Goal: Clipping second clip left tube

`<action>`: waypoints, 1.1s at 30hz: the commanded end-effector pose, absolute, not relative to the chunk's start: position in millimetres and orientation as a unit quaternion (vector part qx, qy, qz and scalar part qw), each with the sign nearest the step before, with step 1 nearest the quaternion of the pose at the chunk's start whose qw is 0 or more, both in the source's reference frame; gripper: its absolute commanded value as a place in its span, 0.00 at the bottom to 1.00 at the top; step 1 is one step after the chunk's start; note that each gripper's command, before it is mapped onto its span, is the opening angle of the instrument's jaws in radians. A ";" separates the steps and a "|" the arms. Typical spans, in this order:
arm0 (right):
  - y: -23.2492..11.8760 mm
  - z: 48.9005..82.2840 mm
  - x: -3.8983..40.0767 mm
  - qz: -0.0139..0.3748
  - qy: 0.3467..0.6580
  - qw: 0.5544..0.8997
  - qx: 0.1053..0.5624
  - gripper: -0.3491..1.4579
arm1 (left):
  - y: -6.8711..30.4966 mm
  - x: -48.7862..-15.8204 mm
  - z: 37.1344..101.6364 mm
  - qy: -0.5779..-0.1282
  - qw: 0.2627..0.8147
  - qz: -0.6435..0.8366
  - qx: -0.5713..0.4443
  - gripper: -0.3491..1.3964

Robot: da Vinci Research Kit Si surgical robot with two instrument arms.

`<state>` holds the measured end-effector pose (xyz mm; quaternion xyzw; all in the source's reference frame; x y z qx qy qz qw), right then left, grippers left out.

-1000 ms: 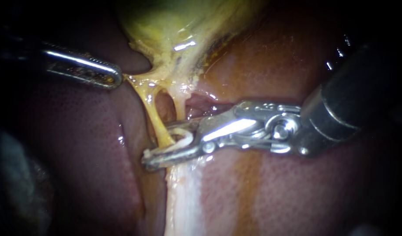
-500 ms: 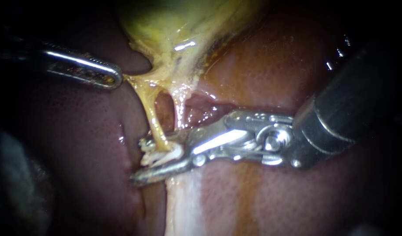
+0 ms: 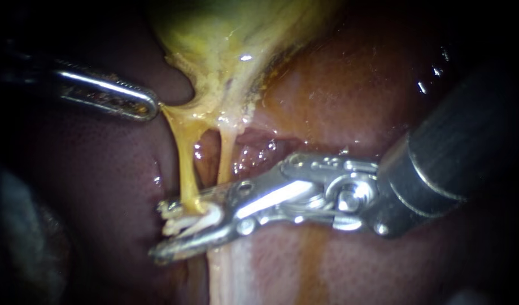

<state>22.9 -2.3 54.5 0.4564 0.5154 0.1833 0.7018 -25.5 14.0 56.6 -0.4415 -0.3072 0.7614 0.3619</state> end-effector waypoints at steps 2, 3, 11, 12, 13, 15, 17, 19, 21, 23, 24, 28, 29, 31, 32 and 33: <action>-2.0 54.5 22.6 0.185 0.516 0.702 0.456 0.30 | 14.0 -25.5 56.6 -0.307 0.362 0.761 -0.442 0.00; -1.9 54.5 22.5 0.185 0.516 0.701 0.456 0.28 | 14.0 -25.5 56.6 -0.307 0.362 0.761 -0.442 0.00; -1.8 54.6 22.0 0.202 0.505 0.697 0.468 0.14 | 14.0 -25.6 56.6 -0.307 0.362 0.761 -0.442 0.00; -1.8 54.6 21.9 0.201 0.505 0.697 0.468 0.13 | 14.0 -25.6 56.7 -0.307 0.362 0.761 -0.442 0.00; -1.8 54.6 21.9 0.201 0.505 0.697 0.468 0.11 | 14.0 -25.6 56.7 -0.307 0.362 0.761 -0.442 0.00; -1.9 54.6 21.8 0.207 0.501 0.695 0.473 0.08 | 13.9 -25.6 56.7 -0.307 0.362 0.761 -0.442 0.00; -1.9 54.6 21.7 0.213 0.497 0.693 0.477 0.02 | 13.9 -25.6 56.7 -0.307 0.362 0.761 -0.442 0.00; -1.9 54.6 21.5 0.223 0.489 0.690 0.485 0.00 | 13.9 -25.6 56.7 -0.307 0.362 0.761 -0.442 0.00; -1.9 54.6 21.2 0.225 0.489 0.688 0.487 0.00 | 13.9 -25.6 56.7 -0.307 0.362 0.761 -0.442 0.00; -2.0 54.6 21.0 0.224 0.488 0.689 0.487 0.00 | 13.9 -25.6 56.7 -0.307 0.362 0.761 -0.442 0.00; -2.0 54.6 21.0 0.224 0.487 0.690 0.486 0.00 | 13.9 -25.7 56.7 -0.307 0.362 0.761 -0.442 0.00; -2.0 54.8 21.0 0.224 0.487 0.690 0.486 0.00 | 13.9 -25.7 56.7 -0.306 0.362 0.761 -0.442 0.00; -2.0 54.8 21.0 0.224 0.487 0.690 0.486 0.00 | 13.9 -25.7 56.7 -0.306 0.362 0.761 -0.442 0.00; -1.9 54.8 20.9 0.224 0.487 0.690 0.486 0.00 | 13.9 -25.7 56.7 -0.306 0.362 0.761 -0.442 0.00; -1.9 54.8 20.9 0.224 0.487 0.690 0.486 0.00 | 13.9 -25.7 56.7 -0.306 0.362 0.761 -0.442 0.00; -1.9 54.8 20.9 0.224 0.487 0.690 0.486 0.00 | 13.9 -25.7 56.7 -0.306 0.362 0.761 -0.442 0.00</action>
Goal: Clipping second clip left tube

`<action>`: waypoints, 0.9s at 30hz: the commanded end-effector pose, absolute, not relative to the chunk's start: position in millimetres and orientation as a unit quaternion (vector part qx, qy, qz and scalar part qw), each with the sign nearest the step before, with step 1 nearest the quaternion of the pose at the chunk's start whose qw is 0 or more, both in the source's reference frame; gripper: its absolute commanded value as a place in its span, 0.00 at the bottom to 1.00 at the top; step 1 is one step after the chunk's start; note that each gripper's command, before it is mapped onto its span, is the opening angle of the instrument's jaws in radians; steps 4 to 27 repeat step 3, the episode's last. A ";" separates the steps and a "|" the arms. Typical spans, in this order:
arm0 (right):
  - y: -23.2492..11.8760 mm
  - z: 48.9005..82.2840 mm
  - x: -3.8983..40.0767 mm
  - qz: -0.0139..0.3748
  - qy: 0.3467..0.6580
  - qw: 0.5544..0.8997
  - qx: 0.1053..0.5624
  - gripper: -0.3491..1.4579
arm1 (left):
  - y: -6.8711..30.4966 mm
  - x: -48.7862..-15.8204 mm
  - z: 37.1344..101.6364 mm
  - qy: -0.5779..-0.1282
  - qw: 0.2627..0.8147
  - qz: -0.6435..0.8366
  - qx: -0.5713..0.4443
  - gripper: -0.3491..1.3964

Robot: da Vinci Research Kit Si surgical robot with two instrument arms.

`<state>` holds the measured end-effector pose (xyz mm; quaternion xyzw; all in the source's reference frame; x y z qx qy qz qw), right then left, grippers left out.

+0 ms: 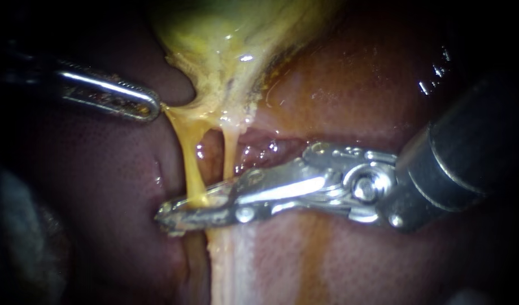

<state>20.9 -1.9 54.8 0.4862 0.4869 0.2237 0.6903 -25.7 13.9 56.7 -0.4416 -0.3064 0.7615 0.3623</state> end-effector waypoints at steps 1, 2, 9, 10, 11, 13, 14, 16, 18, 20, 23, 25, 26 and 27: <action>-1.9 54.9 20.9 0.224 0.487 0.690 0.486 0.00 | 13.9 -25.7 56.7 -0.306 0.362 0.761 -0.442 0.00; -1.9 54.9 20.9 0.224 0.487 0.690 0.486 0.00 | 13.9 -25.7 56.8 -0.306 0.362 0.761 -0.442 0.00; -1.9 55.0 20.9 0.224 0.487 0.690 0.486 0.00 | 13.9 -25.8 56.8 -0.306 0.362 0.761 -0.442 0.00; -1.9 55.0 20.9 0.224 0.487 0.690 0.486 0.00 | 13.9 -25.8 56.8 -0.306 0.362 0.761 -0.442 0.00; -1.9 55.0 20.9 0.224 0.487 0.690 0.486 0.00 | 13.9 -25.8 56.8 -0.306 0.362 0.761 -0.442 0.00; -1.9 55.0 20.9 0.224 0.487 0.690 0.486 0.00 | 13.9 -25.8 56.8 -0.306 0.362 0.761 -0.442 0.00; -1.9 55.0 20.9 0.224 0.487 0.690 0.486 0.00 | 13.9 -25.8 56.8 -0.306 0.362 0.761 -0.442 0.00; -1.9 55.0 20.9 0.224 0.487 0.690 0.486 0.00 | 13.9 -25.8 56.8 -0.306 0.362 0.761 -0.442 0.00; -1.9 55.0 20.9 0.224 0.487 0.690 0.486 0.00 | 13.9 -25.8 56.8 -0.306 0.362 0.761 -0.442 0.00; -1.9 55.0 20.9 0.224 0.487 0.690 0.486 0.00 | 13.9 -25.8 56.8 -0.306 0.362 0.761 -0.442 0.00; -1.9 55.0 20.9 0.224 0.487 0.690 0.486 0.00 | 13.9 -25.8 56.8 -0.306 0.362 0.761 -0.442 0.00; -1.9 55.0 20.9 0.224 0.487 0.690 0.486 0.00 | 13.9 -25.8 56.8 -0.306 0.362 0.761 -0.442 0.00; -1.9 55.0 20.9 0.224 0.487 0.690 0.486 0.00 | 13.9 -25.8 56.8 -0.306 0.362 0.761 -0.442 0.00; -1.9 55.0 20.9 0.224 0.487 0.690 0.486 0.00 | 13.9 -25.8 56.8 -0.306 0.362 0.761 -0.442 0.00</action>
